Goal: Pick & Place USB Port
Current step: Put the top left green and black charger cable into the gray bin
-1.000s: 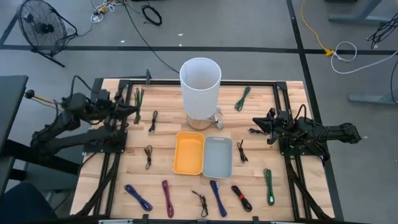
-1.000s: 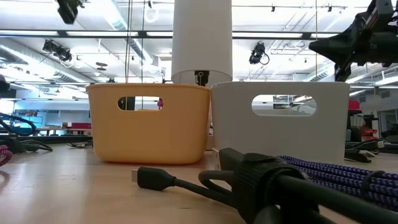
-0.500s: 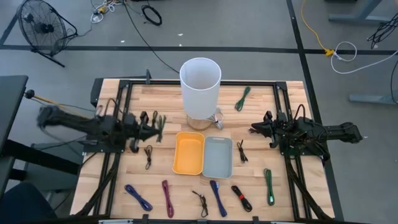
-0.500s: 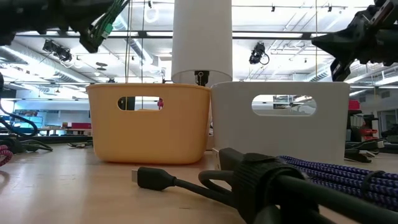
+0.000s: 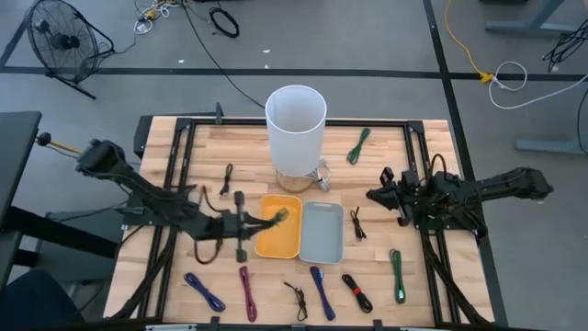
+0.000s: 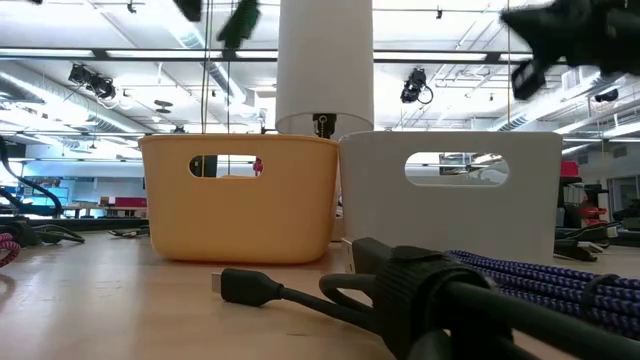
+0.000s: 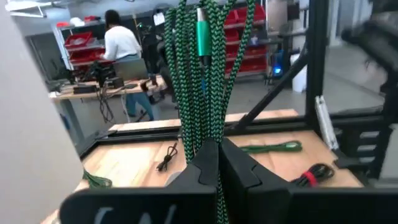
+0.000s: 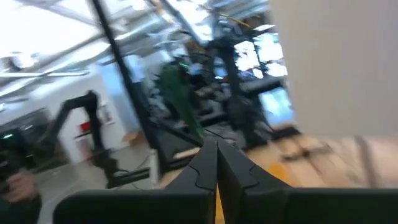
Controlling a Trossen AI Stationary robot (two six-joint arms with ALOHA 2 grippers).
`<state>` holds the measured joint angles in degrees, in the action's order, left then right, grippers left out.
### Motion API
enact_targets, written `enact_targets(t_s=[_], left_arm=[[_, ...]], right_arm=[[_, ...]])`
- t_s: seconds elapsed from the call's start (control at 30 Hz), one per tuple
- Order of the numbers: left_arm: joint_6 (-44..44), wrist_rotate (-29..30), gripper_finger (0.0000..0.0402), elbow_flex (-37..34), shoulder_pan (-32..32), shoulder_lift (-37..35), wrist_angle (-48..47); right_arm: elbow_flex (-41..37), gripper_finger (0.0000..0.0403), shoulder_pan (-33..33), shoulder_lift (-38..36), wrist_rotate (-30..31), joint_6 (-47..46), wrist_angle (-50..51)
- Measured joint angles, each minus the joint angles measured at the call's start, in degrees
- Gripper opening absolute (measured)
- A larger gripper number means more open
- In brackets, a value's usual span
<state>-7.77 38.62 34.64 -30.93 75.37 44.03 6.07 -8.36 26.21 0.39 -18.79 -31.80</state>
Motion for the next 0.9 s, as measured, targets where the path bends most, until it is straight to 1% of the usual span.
enact_targets(t_s=[0.1, 0.23, 0.3, 0.33, 0.47, 0.57, 0.7, 0.77, 0.9], left_arm=[[-0.66, -3.28, 0.0001, 3.58, 1.32, 3.51, 0.52], [-0.76, -7.6, 0.0001, 7.61, 2.77, 6.4, 0.2], [-0.89, -9.96, 0.0001, 9.18, 3.16, 6.96, 0.48], [-1.02, -11.08, 0.0001, 9.85, 3.33, 7.25, 0.51], [-1.95, -11.92, 0.0001, 11.45, 3.49, 7.59, -0.02], [-2.0, -11.91, 0.0001, 11.92, 3.49, 7.57, -0.27], [-1.93, -11.92, 0.0001, 12.34, 3.49, 7.57, 0.0], [-1.91, -12.29, 0.0001, 12.34, 3.49, 7.57, 0.0], [-1.71, -13.01, 0.0001, 12.34, 3.41, 7.57, 0.56]], right_arm=[[5.13, 0.0009, -4.77, 9.38, 1.4, 6.04, -4.09], [12.81, 0.0009, -9.81, 21.52, 8.15, 12.27, -4.25], [16.29, 0.0009, -11.38, 26.81, 11.55, 15.48, -4.42], [18.03, 0.0009, -11.92, 29.01, 12.32, 16.82, -4.42], [24.92, 0.0009, -13.06, 36.07, 12.14, 20.75, -4.67], [29.17, 0.0012, -13.46, 39.62, 11.91, 22.2, -4.1], [33.9, 0.0038, -13.51, 44.36, 11.16, 23.41, -3.25], [35.97, 0.006, -13.51, 46.69, 10.98, 23.92, -3.32], [39.09, 0.0117, -13.51, 50.15, 11.11, 25.99, -3.06]])
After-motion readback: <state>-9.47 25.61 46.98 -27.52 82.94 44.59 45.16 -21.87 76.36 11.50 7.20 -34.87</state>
